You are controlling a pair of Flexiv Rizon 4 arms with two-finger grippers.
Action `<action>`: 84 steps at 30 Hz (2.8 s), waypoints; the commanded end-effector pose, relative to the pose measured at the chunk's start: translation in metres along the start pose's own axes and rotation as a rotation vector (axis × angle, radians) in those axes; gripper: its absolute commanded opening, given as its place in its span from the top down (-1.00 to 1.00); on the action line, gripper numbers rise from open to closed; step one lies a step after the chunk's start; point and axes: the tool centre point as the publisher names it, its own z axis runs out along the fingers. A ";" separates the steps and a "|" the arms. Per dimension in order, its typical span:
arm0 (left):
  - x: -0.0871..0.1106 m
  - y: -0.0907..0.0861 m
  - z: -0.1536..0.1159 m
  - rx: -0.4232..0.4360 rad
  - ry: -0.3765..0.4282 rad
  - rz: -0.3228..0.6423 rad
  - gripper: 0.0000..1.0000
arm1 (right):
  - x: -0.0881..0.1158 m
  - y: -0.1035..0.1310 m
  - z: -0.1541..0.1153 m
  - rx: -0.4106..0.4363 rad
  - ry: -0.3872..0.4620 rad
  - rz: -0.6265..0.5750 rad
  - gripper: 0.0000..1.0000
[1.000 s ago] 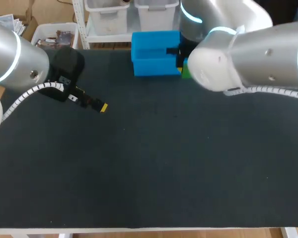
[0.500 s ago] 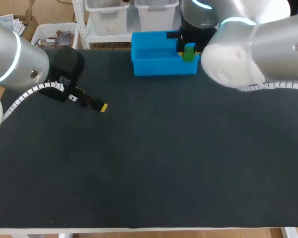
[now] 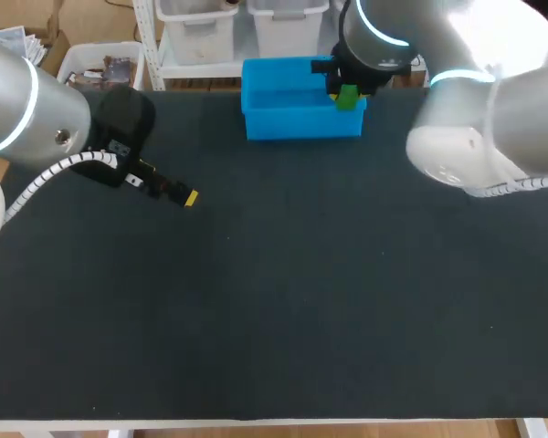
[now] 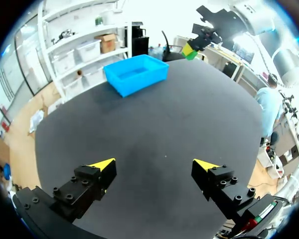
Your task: Use the left arm to pick the red cube and place it into the blue plastic box first, then use the right arm to grasp the green cube and put it into the same blue plastic box after the first action is fully finished.
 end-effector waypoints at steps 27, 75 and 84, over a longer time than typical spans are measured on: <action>0.000 0.001 0.001 0.003 -0.001 0.001 -1.00 | -0.086 -0.005 0.099 -0.051 -0.052 -0.029 1.00; 0.000 0.001 0.001 0.003 -0.001 0.001 -1.00 | -0.084 -0.009 0.184 -0.072 0.085 0.004 0.13; 0.000 0.001 0.001 0.003 -0.001 0.001 -1.00 | -0.092 -0.006 0.162 -0.081 0.063 -0.006 -1.00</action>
